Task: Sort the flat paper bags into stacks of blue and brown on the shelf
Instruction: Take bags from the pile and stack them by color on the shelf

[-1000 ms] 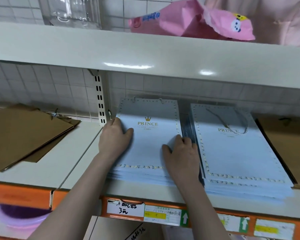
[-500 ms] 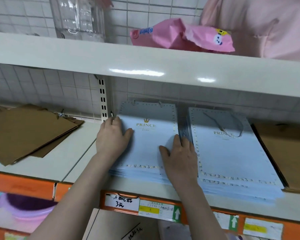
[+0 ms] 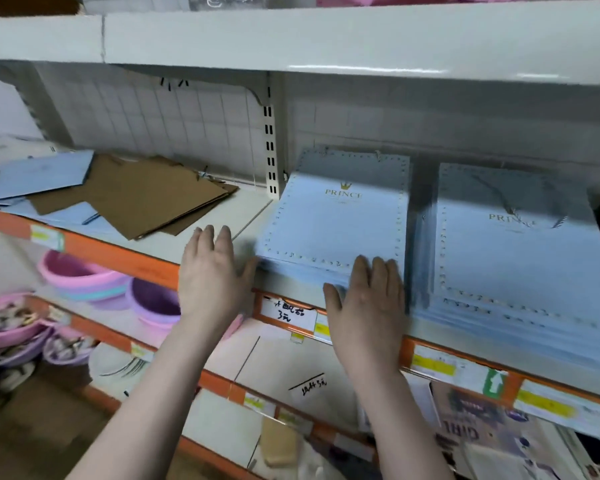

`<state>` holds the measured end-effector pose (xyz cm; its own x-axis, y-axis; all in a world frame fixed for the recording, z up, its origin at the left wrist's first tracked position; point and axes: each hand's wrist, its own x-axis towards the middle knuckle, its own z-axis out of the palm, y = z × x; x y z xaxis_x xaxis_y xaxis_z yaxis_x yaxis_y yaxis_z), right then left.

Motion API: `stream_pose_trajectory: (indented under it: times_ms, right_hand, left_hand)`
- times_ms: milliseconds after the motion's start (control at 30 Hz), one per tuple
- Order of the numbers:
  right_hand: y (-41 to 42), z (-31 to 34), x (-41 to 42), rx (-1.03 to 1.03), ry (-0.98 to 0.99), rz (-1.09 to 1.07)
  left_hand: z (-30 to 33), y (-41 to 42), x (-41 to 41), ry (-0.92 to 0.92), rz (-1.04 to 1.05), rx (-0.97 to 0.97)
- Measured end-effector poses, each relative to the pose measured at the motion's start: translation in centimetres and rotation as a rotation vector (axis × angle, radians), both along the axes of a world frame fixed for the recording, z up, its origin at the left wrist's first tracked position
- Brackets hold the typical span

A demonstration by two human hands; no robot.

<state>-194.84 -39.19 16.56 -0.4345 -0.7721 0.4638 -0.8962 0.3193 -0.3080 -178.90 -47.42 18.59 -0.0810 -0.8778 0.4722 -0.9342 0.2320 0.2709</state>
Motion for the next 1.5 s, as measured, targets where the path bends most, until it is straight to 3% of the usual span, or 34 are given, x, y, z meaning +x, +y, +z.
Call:
stream_pose_trajectory:
  times_ms: [367, 900, 1167, 1500]
  right_hand:
    - [-1.6, 0.3, 11.0, -0.089, 0.086, 0.130]
    - [-7.3, -0.5, 32.7, -0.086, 0.062, 0.204]
    - [-14.7, -0.2, 37.3, -0.109, 0.084, 0.262]
    - [-31.3, 0.4, 42.9, -0.090, -0.061, 0.366]
  left_hand:
    - [0.3, 1.5, 12.6, 0.141, 0.094, -0.040]
    - [0.1, -1.9, 35.8, 0.125, 0.179, 0.030]
    - [0.5, -8.2, 40.5, 0.132, 0.224, 0.043]
    - [1.5, -23.5, 45.0, 0.108, 0.263, 0.092]
